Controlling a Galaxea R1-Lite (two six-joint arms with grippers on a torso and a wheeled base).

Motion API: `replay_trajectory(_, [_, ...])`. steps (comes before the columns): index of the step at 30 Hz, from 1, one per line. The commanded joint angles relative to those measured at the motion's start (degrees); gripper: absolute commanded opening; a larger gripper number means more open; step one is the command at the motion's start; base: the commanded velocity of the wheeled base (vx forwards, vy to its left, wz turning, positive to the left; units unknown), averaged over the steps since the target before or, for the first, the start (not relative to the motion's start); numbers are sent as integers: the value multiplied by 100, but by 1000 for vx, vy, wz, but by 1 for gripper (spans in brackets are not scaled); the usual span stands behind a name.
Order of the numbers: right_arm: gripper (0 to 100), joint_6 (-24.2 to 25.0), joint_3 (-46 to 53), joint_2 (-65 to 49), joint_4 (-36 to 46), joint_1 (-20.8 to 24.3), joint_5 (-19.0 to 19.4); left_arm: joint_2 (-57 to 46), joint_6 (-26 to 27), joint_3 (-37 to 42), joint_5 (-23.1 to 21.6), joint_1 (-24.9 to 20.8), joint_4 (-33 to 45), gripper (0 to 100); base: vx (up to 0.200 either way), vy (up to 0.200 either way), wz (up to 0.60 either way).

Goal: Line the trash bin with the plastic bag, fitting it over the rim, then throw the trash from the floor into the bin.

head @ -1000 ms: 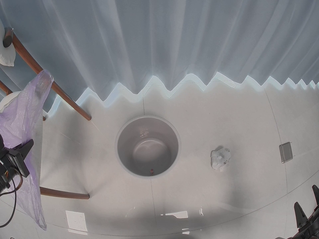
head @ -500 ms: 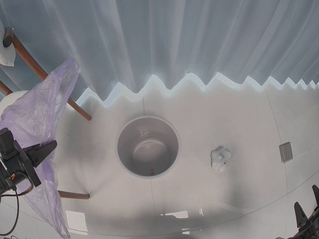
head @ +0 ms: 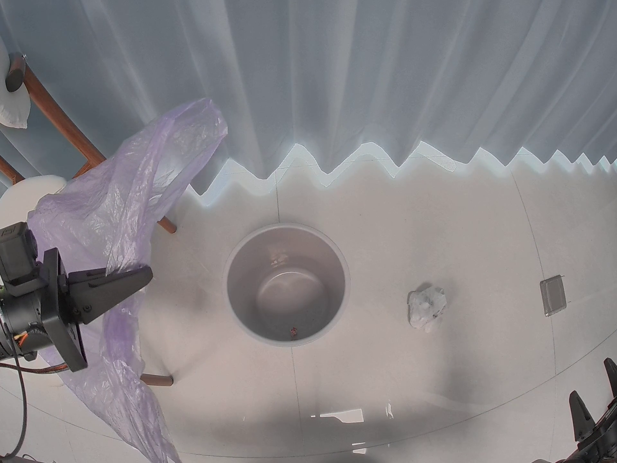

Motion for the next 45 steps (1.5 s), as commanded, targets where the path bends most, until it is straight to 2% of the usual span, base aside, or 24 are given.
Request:
replay_trajectory(1, [100, 0, 92, -93, -2, 2, 1, 212, -12, -266, -76, -111, 1, 0, 0, 0, 0])
replay_trajectory(19, [100, -9, 92, -93, -2, 2, 1, 959, 49, -1074, -146, -1324, 1, 0, 0, 0, 0])
replay_trajectory(21, [100, -9, 92, -93, -2, 2, 1, 1099, 41, -1171, -146, -1570, 1, 0, 0, 0, 0])
replay_trajectory(28, [100, -9, 92, -93, -2, 2, 1, 1451, 67, -1399, -155, -1878, -8, 0, 0, 0, 0])
replay_trajectory(38, [100, -9, 92, -93, -2, 2, 1, 2040, 67, -2023, -146, -1957, -8, 0, 0, 0, 0])
replay_trajectory(45, [100, -9, 92, -93, -2, 2, 1, 2260, 234, -1786, -67, -1746, -8, 0, 0, 0, 0])
